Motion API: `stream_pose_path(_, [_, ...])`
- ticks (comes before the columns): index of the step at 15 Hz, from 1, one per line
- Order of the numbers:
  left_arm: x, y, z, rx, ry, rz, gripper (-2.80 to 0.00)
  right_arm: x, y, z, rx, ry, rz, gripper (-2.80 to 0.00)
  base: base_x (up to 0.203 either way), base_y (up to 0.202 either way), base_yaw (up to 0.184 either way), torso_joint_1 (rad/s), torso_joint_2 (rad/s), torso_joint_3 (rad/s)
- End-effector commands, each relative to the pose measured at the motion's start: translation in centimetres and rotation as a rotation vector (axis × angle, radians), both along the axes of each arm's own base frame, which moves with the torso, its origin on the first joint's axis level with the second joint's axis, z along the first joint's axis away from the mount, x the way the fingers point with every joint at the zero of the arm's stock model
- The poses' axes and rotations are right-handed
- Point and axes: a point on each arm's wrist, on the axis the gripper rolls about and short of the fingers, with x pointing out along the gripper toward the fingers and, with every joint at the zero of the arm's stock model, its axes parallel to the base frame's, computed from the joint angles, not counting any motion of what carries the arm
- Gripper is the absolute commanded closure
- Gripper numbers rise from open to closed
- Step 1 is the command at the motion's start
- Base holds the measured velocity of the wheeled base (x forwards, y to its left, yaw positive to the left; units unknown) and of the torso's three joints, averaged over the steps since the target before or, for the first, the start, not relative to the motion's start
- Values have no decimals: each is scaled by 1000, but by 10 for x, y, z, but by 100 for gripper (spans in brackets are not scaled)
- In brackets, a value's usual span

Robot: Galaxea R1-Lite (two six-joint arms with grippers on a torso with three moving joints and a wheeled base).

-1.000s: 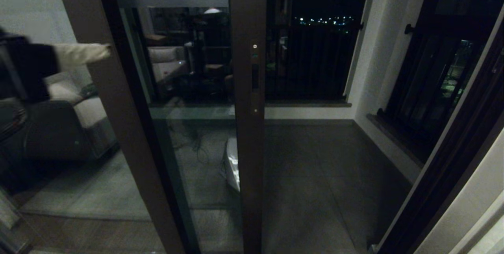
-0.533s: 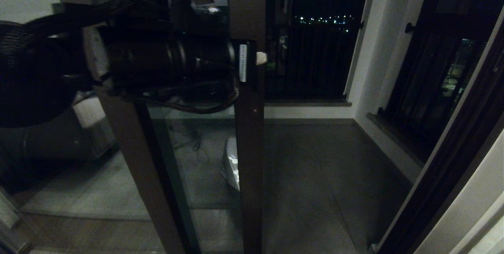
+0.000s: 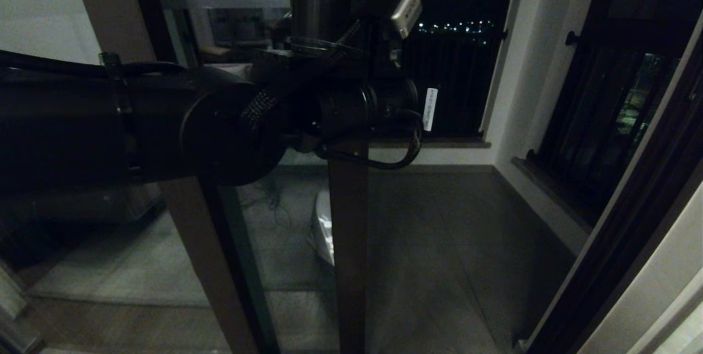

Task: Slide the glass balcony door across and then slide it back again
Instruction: Open the slid door

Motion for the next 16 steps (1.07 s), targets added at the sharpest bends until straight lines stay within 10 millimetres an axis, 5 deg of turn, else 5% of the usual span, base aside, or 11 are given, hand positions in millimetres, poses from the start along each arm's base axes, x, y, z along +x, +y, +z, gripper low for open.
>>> stream_pose_path(1, [6, -23, -14, -3, -5, -22, -280, 0, 0, 0, 0, 2, 0, 0, 0, 0, 0, 0, 0, 0])
stream_pose_path(8, [28, -45, -26, -25, -47, 48, -280, 0, 0, 0, 0, 2, 1, 0, 0, 0, 0, 0, 0, 0])
stream_pose_path(9, [30, -44, -26, -22, -47, 51, 0, 0, 0, 0, 0, 2, 1, 0, 0, 0, 0, 0, 0, 0])
stream_pose_path(16, [83, -26, -51, -2, -32, 132, 0, 0, 0, 0, 0, 2, 0, 0, 0, 0, 0, 0, 0, 0])
